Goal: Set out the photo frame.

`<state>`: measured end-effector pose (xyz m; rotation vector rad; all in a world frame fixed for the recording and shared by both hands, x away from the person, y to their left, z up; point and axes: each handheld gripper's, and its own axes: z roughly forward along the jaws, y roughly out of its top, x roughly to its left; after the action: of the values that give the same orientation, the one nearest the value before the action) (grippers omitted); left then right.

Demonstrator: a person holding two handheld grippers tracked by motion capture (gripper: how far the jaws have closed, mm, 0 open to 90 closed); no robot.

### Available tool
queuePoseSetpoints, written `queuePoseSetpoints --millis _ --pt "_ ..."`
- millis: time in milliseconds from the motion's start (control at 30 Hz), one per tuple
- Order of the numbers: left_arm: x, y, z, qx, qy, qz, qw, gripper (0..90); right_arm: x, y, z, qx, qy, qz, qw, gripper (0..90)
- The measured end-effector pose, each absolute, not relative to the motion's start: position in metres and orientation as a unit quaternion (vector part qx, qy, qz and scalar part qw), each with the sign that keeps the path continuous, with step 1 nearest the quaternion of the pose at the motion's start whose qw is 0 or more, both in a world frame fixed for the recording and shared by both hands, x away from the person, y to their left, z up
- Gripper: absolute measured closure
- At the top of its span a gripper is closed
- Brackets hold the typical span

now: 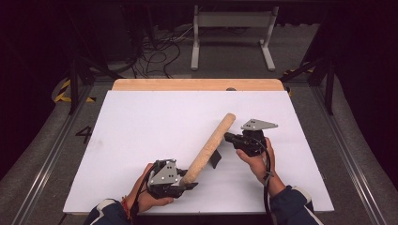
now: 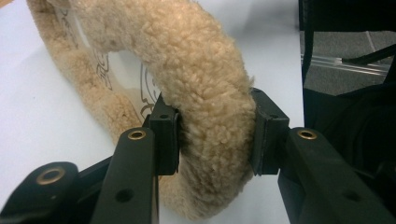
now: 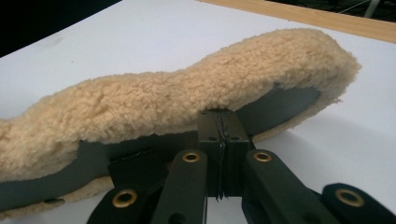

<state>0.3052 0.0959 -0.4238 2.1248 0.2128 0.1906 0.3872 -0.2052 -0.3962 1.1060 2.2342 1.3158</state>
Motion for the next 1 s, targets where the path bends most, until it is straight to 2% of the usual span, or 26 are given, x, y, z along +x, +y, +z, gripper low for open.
queuePoseSetpoints --millis 333,567,700,900,1000 --pt "0.304 0.092 -0.424 0.87 0.088 0.082 0.478 56.7 0.387 -0.201 -0.398 0.394 0.78 0.459 0.161 86.2" --pt "0.29 0.113 -0.421 0.871 0.081 0.09 0.476 54.0 0.359 -0.205 -0.388 0.37 0.773 0.493 0.15 82.8" --pt "0.285 0.119 -0.419 0.871 0.081 0.098 0.475 54.2 0.353 -0.209 -0.386 0.376 0.766 0.506 0.122 72.8" --pt "0.289 0.117 -0.422 0.867 0.085 0.09 0.483 61.1 0.349 -0.199 -0.383 0.385 0.766 0.505 0.101 51.9" --pt "0.288 0.113 -0.423 0.868 0.079 0.087 0.483 61.8 0.349 -0.194 -0.384 0.392 0.767 0.5 0.093 47.0"
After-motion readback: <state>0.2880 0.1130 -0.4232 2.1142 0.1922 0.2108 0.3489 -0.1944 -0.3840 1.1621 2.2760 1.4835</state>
